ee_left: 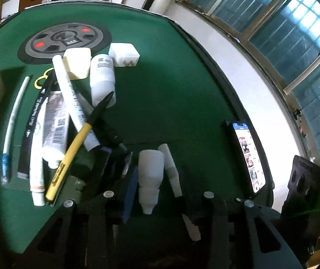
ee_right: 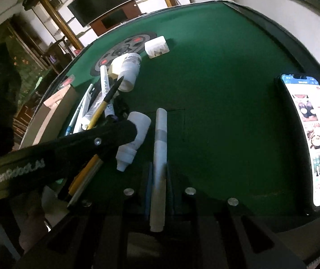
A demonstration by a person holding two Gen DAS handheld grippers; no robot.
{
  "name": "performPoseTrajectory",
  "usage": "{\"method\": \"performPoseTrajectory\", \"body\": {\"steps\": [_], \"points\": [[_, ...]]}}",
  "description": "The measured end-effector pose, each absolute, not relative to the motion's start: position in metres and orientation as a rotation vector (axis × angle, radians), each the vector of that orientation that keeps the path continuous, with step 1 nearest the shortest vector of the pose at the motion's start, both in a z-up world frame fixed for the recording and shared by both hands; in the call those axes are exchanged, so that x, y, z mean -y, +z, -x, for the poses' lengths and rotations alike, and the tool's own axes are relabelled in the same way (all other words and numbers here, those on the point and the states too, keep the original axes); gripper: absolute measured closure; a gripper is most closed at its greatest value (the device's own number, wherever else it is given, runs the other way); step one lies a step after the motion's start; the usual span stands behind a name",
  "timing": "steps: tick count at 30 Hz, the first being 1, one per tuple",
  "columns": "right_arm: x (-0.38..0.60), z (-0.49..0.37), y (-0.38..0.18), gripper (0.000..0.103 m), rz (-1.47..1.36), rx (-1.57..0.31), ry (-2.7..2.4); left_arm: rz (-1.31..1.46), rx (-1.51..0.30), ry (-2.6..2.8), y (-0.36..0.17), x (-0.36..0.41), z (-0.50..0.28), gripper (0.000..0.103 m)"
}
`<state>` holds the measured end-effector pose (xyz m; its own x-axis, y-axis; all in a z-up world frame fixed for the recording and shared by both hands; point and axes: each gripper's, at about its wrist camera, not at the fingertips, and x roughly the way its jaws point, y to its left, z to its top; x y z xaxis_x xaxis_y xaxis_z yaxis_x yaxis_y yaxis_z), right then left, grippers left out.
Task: Organize rigid objects
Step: 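Grasp a white bottle with the left gripper while the right gripper grasps a white tube, then place the white bottle and white tube into the cardboard box with both grippers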
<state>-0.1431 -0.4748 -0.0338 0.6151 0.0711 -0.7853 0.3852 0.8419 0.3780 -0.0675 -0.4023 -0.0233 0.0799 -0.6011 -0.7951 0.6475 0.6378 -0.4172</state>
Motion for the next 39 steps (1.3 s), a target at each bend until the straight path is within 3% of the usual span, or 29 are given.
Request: {"method": "performPoseTrajectory", "body": {"steps": [3,4,6,11,20,31,39], "points": [[0.474,0.142,-0.034,0.091,-0.554,-0.900,-0.188,-0.070,-1.189,-0.917,-0.035,0.410,0.065,0.064],[0.474,0.142,-0.034,0.091,-0.555,-0.899,-0.188,-0.076,-1.194,-0.917,-0.038,0.412,0.065,0.070],[0.474,0.142,-0.034,0.091,-0.552,-0.897,-0.188,-0.112,-1.162,-0.902,-0.036,0.413,0.069,0.073],[0.473,0.142,-0.035,0.091,-0.546,-0.895,-0.192,-0.167,-1.091,-0.887,-0.035,0.412,0.081,0.075],[0.467,0.141,-0.031,0.091,-0.555,-0.867,-0.197,-0.003,-1.084,-0.947,-0.008,0.374,0.084,0.075],[0.397,0.112,0.014,0.091,-0.520,-0.760,0.084,0.205,-0.981,-0.766,0.056,0.238,0.070,0.075],[0.333,0.053,0.029,0.091,-0.489,-0.818,0.334,0.324,-0.934,-0.507,0.061,0.139,0.033,0.075]]}}
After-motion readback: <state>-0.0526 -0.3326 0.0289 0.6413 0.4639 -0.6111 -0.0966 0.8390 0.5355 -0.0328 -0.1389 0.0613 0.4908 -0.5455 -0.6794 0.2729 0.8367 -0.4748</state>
